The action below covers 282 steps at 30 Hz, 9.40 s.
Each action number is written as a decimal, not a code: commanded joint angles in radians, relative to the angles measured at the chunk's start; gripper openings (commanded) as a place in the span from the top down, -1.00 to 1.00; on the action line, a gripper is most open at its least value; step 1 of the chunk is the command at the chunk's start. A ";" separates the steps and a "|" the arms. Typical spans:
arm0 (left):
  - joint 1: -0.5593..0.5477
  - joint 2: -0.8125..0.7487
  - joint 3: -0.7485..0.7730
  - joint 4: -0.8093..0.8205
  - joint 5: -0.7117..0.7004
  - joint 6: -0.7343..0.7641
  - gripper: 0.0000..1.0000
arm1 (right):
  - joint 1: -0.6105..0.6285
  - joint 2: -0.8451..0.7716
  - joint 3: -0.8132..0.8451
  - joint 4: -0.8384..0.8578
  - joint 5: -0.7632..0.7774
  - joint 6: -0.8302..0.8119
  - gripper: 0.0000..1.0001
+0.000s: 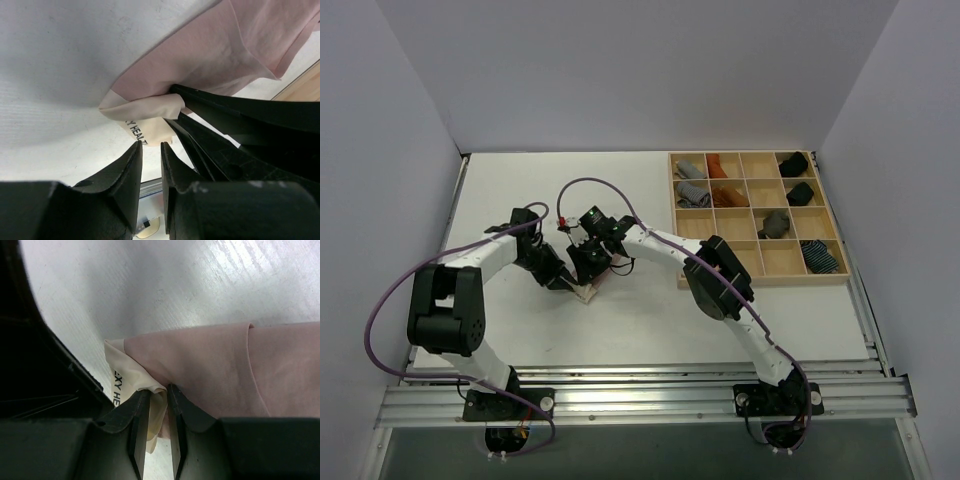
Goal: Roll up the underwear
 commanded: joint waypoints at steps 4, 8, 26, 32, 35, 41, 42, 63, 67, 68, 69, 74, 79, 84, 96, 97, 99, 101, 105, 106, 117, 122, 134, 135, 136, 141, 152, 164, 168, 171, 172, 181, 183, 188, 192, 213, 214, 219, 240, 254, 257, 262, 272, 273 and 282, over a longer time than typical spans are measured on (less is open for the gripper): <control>-0.003 0.062 0.071 0.058 -0.023 -0.006 0.42 | 0.001 -0.032 -0.024 0.010 -0.013 0.029 0.60; 0.000 0.119 0.107 0.023 -0.057 0.021 0.42 | -0.001 -0.067 -0.068 0.035 -0.010 0.046 0.50; 0.006 0.179 0.126 0.016 -0.074 0.027 0.42 | 0.004 -0.213 -0.313 0.134 0.070 0.109 0.51; 0.006 0.167 0.127 -0.004 -0.077 0.032 0.41 | 0.005 -0.196 -0.330 0.133 0.087 0.108 0.55; 0.006 0.142 0.150 -0.070 -0.103 0.037 0.31 | 0.005 -0.194 -0.326 0.122 0.098 0.106 0.56; 0.006 0.122 0.209 -0.224 -0.198 0.046 0.07 | 0.007 -0.176 -0.307 0.113 0.101 0.108 0.57; 0.008 0.116 0.204 -0.225 -0.204 0.041 0.05 | 0.007 -0.170 -0.304 0.110 0.099 0.108 0.57; 0.023 0.085 -0.064 0.213 -0.042 -0.020 0.07 | 0.004 -0.165 -0.347 0.159 0.078 0.174 0.60; 0.023 0.088 -0.083 0.223 -0.071 -0.020 0.17 | 0.004 -0.170 -0.357 0.183 0.072 0.191 0.60; 0.023 0.087 -0.084 0.220 -0.080 -0.014 0.18 | 0.004 -0.170 -0.358 0.185 0.072 0.194 0.60; 0.025 0.087 -0.084 0.216 -0.094 -0.016 0.21 | 0.004 -0.170 -0.360 0.187 0.072 0.195 0.60; 0.022 0.071 -0.095 0.242 -0.097 -0.026 0.79 | 0.005 -0.185 -0.361 0.188 0.076 0.204 0.60; 0.002 0.055 -0.040 0.166 -0.118 -0.019 0.95 | 0.011 -0.286 -0.404 0.193 0.167 0.221 0.51; -0.044 0.018 0.003 -0.004 -0.149 -0.025 0.95 | 0.091 -0.450 -0.507 0.217 0.367 0.217 0.42; -0.090 -0.043 0.014 -0.248 -0.180 -0.074 0.95 | 0.372 -0.501 -0.568 0.323 0.616 0.159 0.37; -0.089 -0.045 0.015 -0.256 -0.172 -0.078 0.95 | 0.384 -0.491 -0.561 0.322 0.627 0.146 0.36; -0.089 -0.041 0.028 -0.270 -0.161 -0.080 0.95 | 0.412 -0.457 -0.539 0.317 0.653 0.120 0.36; -0.090 -0.028 0.037 -0.288 -0.158 -0.079 0.95 | 0.424 -0.428 -0.519 0.311 0.679 0.109 0.35; -0.090 -0.033 0.045 -0.310 -0.169 -0.072 0.95 | 0.444 -0.398 -0.502 0.309 0.748 0.094 0.34; -0.089 -0.036 0.040 -0.311 -0.169 -0.072 0.95 | 0.444 -0.392 -0.499 0.312 0.751 0.089 0.33; -0.089 -0.039 0.017 -0.317 -0.163 -0.063 0.95 | 0.459 -0.339 -0.435 0.312 0.823 0.059 0.32; -0.090 -0.039 0.017 -0.316 -0.160 -0.065 0.95 | 0.468 -0.313 -0.413 0.305 0.840 0.042 0.32; -0.090 -0.033 0.018 -0.325 -0.163 -0.069 0.95 | 0.471 -0.270 -0.441 0.323 0.868 0.011 0.34; -0.089 -0.030 0.020 -0.328 -0.164 -0.068 0.95 | 0.470 -0.270 -0.442 0.331 0.877 0.010 0.35; -0.090 -0.030 0.022 -0.330 -0.164 -0.069 0.95 | 0.470 -0.265 -0.442 0.332 0.904 0.005 0.34; -0.090 -0.031 0.029 -0.346 -0.166 -0.068 0.95 | 0.464 -0.239 -0.429 0.328 0.937 -0.003 0.49; 0.006 -0.056 0.132 -0.420 -0.181 0.012 0.26 | 0.373 -0.314 -0.538 0.400 0.535 0.069 1.00; 0.077 -0.125 0.042 -0.281 -0.105 0.116 0.10 | 0.169 -0.222 -0.515 0.432 0.081 0.255 1.00; 0.065 -0.171 -0.023 -0.174 -0.043 0.106 0.07 | 0.113 -0.201 -0.548 0.496 -0.026 0.330 1.00; 0.048 -0.176 -0.046 -0.108 -0.008 0.093 0.06 | 0.085 -0.187 -0.570 0.532 -0.072 0.349 1.00; 0.042 -0.174 -0.046 -0.097 -0.008 0.084 0.05 | 0.080 -0.182 -0.571 0.533 -0.077 0.353 1.00; -0.043 -0.090 -0.035 -0.026 -0.043 0.050 -0.04 | 0.034 -0.219 -0.666 0.633 -0.115 0.370 1.00; -0.058 -0.074 -0.040 -0.027 -0.062 0.046 -0.05 | 0.033 -0.217 -0.671 0.630 -0.117 0.365 1.00; -0.072 -0.086 -0.049 -0.099 -0.175 0.006 -0.06 | 0.033 -0.222 -0.689 0.662 -0.106 0.370 1.00; -0.079 -0.136 -0.072 -0.107 -0.230 -0.046 -0.07 | 0.033 -0.225 -0.703 0.684 -0.094 0.385 1.00; -0.199 -0.051 -0.118 -0.084 -0.368 -0.129 0.61 | 0.040 -0.289 -0.712 0.664 -0.010 0.411 0.94; -0.199 -0.051 -0.127 -0.068 -0.352 -0.128 0.66 | 0.042 -0.299 -0.714 0.650 -0.005 0.411 0.92; -0.221 -0.004 -0.107 -0.078 -0.345 -0.103 0.95 | 0.062 -0.386 -0.719 0.567 0.076 0.378 0.63; -0.245 0.124 0.037 -0.256 -0.266 -0.053 0.95 | 0.384 -0.458 -0.576 0.319 0.817 -0.007 0.24; -0.245 0.140 0.083 -0.311 -0.275 -0.046 0.95 | 0.435 -0.380 -0.567 0.340 0.823 -0.095 0.22; -0.245 0.142 0.084 -0.314 -0.278 -0.048 0.95 | 0.442 -0.357 -0.564 0.346 0.808 -0.122 0.22; -0.245 0.141 0.081 -0.319 -0.286 -0.049 0.95 | 0.445 -0.317 -0.564 0.342 0.828 -0.106 0.22; -0.245 0.137 0.069 -0.331 -0.295 -0.049 0.95 | 0.441 -0.270 -0.556 0.345 0.863 -0.055 0.31; -0.245 0.137 0.071 -0.336 -0.295 -0.049 0.95 | 0.436 -0.268 -0.560 0.339 0.859 -0.049 0.35; -0.198 0.081 0.115 -0.388 -0.322 -0.069 0.78 | 0.387 -0.351 -0.738 0.424 0.698 0.120 1.00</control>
